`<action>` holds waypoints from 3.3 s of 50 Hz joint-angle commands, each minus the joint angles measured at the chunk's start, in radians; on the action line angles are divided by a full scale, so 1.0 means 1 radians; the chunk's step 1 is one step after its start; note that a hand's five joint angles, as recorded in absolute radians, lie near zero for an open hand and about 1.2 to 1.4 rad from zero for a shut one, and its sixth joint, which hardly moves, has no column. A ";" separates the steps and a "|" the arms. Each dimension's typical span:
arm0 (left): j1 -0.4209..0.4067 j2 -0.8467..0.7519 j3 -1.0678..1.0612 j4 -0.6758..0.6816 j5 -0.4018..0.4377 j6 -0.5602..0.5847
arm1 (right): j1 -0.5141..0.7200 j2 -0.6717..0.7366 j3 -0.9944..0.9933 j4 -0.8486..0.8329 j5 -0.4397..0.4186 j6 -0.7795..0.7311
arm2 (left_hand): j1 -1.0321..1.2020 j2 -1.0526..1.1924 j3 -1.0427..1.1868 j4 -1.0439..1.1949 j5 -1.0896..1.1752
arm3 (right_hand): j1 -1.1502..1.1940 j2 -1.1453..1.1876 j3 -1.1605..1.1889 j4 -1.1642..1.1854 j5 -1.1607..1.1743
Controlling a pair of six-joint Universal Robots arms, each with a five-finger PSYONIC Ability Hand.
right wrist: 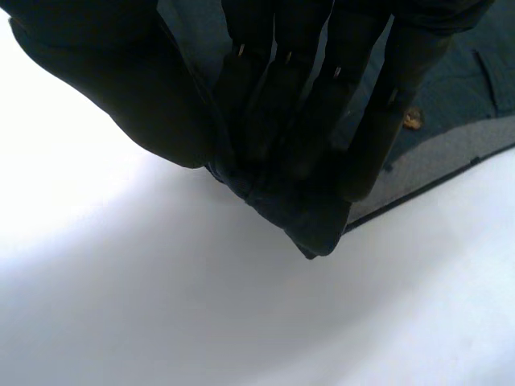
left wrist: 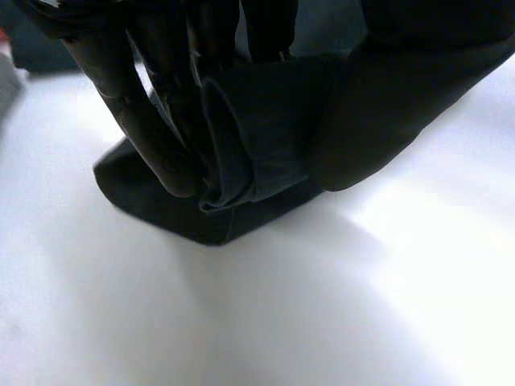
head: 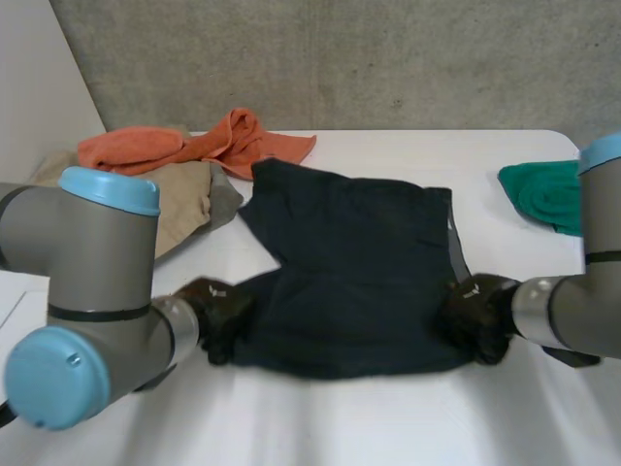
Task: Fold the laundry.
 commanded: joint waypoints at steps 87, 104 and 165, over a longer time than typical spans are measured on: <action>-0.042 -0.188 0.481 -0.026 -0.363 0.146 | -0.009 -0.151 0.202 -0.151 -0.101 0.049 | -0.980 -1.025 -1.018 -1.026 -0.982 | 0.299 0.207 0.191 0.197 0.194; -0.138 0.170 -0.094 -0.183 -0.074 -0.067 | 0.018 -0.158 0.188 -0.284 -0.034 0.215 | -0.838 -0.883 -0.877 -0.884 -0.840 | 0.299 0.207 0.191 0.197 0.194; -0.053 -0.662 1.146 0.225 -0.284 0.368 | 0.068 0.288 -0.233 -0.984 0.163 0.261 | 0.242 0.197 0.204 0.196 0.240 | 0.299 0.207 0.191 0.197 0.194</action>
